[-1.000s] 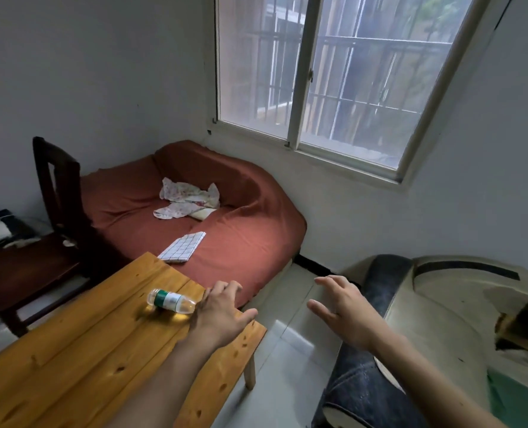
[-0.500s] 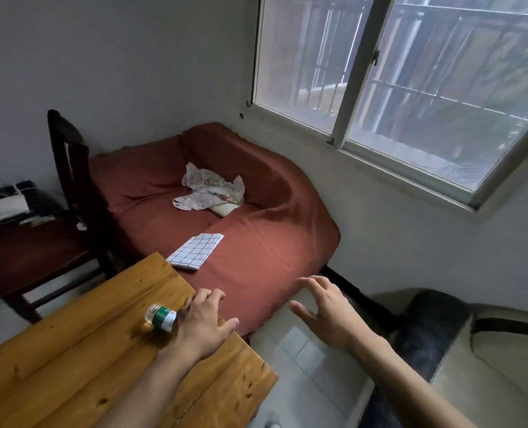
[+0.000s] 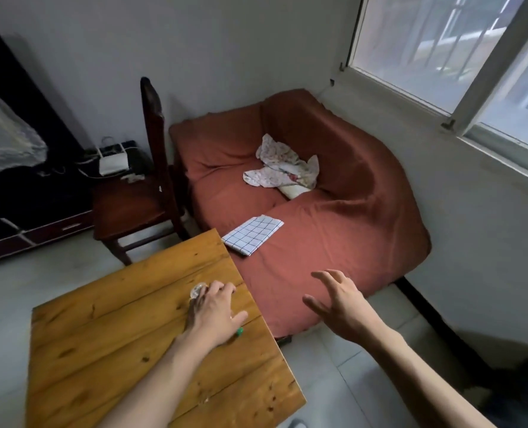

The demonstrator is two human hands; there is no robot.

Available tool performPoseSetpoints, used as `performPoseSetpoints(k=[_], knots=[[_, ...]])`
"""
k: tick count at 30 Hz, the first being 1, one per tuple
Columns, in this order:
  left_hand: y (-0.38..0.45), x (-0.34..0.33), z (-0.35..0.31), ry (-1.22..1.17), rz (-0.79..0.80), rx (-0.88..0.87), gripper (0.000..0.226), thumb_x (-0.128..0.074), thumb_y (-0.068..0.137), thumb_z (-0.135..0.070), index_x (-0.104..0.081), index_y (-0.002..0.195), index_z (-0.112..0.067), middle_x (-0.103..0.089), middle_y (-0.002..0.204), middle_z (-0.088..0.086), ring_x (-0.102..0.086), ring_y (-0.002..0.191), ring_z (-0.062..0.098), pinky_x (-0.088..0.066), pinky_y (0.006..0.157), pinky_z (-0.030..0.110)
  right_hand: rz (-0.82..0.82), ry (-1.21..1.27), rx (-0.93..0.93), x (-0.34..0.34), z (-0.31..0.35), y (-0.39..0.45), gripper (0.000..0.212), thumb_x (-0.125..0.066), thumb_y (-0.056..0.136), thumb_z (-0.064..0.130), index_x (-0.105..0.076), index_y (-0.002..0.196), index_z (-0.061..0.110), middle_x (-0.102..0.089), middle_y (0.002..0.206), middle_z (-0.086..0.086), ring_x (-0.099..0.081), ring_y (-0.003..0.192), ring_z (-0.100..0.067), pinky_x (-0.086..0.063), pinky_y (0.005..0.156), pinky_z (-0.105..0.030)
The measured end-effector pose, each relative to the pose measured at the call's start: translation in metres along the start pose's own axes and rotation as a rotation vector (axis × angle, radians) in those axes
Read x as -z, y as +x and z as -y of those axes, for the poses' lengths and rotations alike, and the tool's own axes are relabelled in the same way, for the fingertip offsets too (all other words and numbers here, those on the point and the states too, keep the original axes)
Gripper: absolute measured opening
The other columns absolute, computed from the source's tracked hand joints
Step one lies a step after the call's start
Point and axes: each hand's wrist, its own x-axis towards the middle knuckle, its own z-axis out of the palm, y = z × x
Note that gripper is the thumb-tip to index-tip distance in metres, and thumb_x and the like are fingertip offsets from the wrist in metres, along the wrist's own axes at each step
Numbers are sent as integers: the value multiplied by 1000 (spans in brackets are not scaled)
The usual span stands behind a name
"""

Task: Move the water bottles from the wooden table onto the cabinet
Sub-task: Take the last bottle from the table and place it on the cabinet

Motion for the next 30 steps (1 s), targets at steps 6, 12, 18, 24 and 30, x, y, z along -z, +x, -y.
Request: performPoseSetpoints(k=[6, 12, 18, 24, 30], knots=[[12, -28, 32, 57, 100, 38, 56, -61, 84, -54, -47, 130, -26, -44, 138, -1, -42, 129, 25, -40, 104, 38, 65, -45, -27, -26, 1, 26, 64, -48, 91, 63, -40, 144, 28, -41, 149, -3, -41, 133, -25, -42, 107, -45], [34, -68, 64, 43, 200, 11, 59, -61, 86, -54, -43, 135, -27, -43, 138, -1, -41, 127, 23, -40, 104, 41, 144, -74, -65, -75, -2, 42, 65, -48, 92, 63, -40, 145, 27, -42, 148, -2, -43, 131, -25, -44, 105, -43], [55, -120, 93, 44, 244, -48, 52, -62, 89, -49, -44, 132, -28, -43, 141, -2, -42, 127, 20, -41, 104, 38, 264, -93, -106, -137, -9, 53, 73, -36, 89, 69, -36, 147, 26, -41, 150, -2, -43, 132, -23, -43, 107, -40], [86, -174, 116, 154, 212, -170, 50, -64, 90, -41, -45, 134, -26, -42, 144, 2, -37, 134, 22, -40, 107, 40, 333, -79, -157, -196, -27, 63, 71, -33, 90, 69, -32, 148, 29, -37, 154, 0, -39, 137, -21, -40, 111, -40], [119, -208, 133, 365, 196, -305, 59, -76, 79, -15, -50, 130, -24, -44, 145, 8, -35, 139, 29, -34, 113, 46, 348, -18, -213, -240, -41, 72, 67, -37, 92, 65, -30, 149, 31, -33, 156, 2, -37, 138, -19, -40, 113, -40]])
